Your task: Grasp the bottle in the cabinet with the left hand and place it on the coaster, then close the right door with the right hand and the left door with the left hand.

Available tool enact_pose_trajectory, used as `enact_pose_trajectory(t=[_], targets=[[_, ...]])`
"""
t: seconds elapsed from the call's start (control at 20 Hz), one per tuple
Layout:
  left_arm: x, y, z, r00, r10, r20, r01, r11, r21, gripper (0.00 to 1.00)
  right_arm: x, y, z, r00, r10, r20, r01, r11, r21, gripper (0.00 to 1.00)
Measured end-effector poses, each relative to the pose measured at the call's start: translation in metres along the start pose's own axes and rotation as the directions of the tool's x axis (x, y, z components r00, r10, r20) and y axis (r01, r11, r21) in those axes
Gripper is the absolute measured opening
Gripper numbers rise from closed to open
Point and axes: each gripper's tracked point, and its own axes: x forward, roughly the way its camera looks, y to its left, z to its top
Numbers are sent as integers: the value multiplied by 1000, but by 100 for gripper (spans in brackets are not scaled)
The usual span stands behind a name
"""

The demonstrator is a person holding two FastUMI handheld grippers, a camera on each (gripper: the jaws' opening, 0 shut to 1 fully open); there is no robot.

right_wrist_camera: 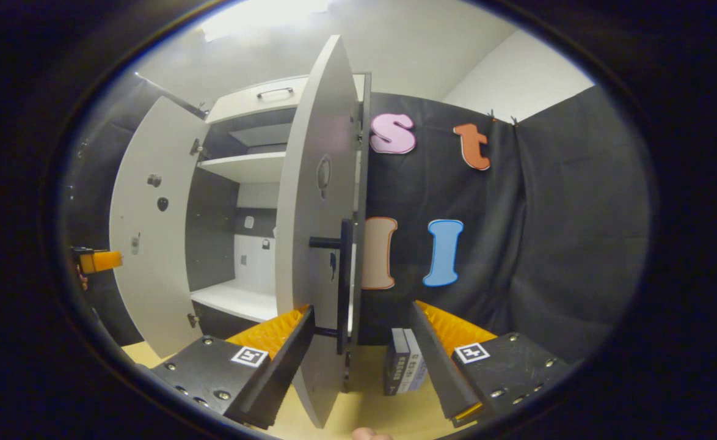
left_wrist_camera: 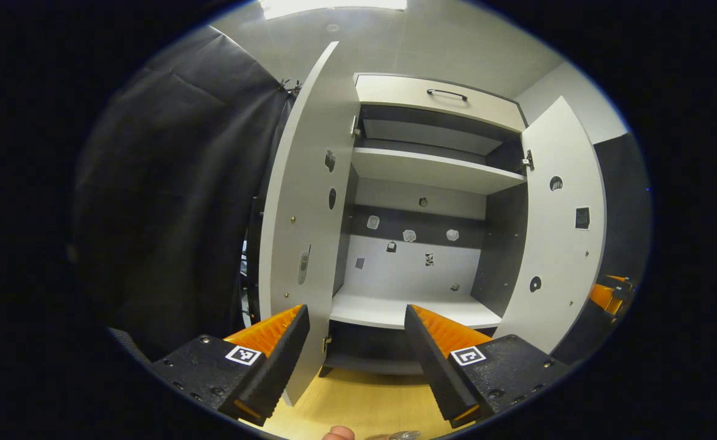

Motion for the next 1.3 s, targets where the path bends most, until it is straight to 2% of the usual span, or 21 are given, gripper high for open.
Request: enact_pose_trajectory(t=[0.05,0.25,0.5,0.55,0.6,0.65,0.95,1.05,1.15,1.25,1.3], targets=[[1,0,0,1000,0,1,0,1000,6,97,1,9,0,1000,24,0,-24,1000,-1,95],[1,11,-2,1000,24,0,-24,999,22,96,13,44,1,994,113,1,-113,994,12,95],[-6,36,-1,996,91,10,-91,996,11,96,34,66,4,984,178,13,-178,984,24,95],[-7,41,-2,994,105,9,-105,994,7,97,37,71,5,982,190,14,-190,982,20,93],[-8,46,-2,993,118,8,-118,993,4,93,40,76,5,979,203,17,-204,979,20,95],[-8,51,-3,992,130,10,-130,992,1,97,44,81,4,977,214,16,-215,976,23,95],[-12,69,1,985,173,25,-173,985,6,96,65,88,5,974,224,18,-225,973,54,93],[-12,73,3,983,179,30,-179,984,5,96,65,88,6,969,247,21,-248,967,59,98],[-13,77,2,982,186,29,-187,982,8,93,67,91,5,963,267,25,-268,962,61,98],[-15,79,2,981,189,29,-190,982,13,96,74,96,5,963,268,24,-269,961,69,98],[-16,81,2,981,191,30,-191,981,17,93,77,99,5,963,267,26,-268,961,69,98]])
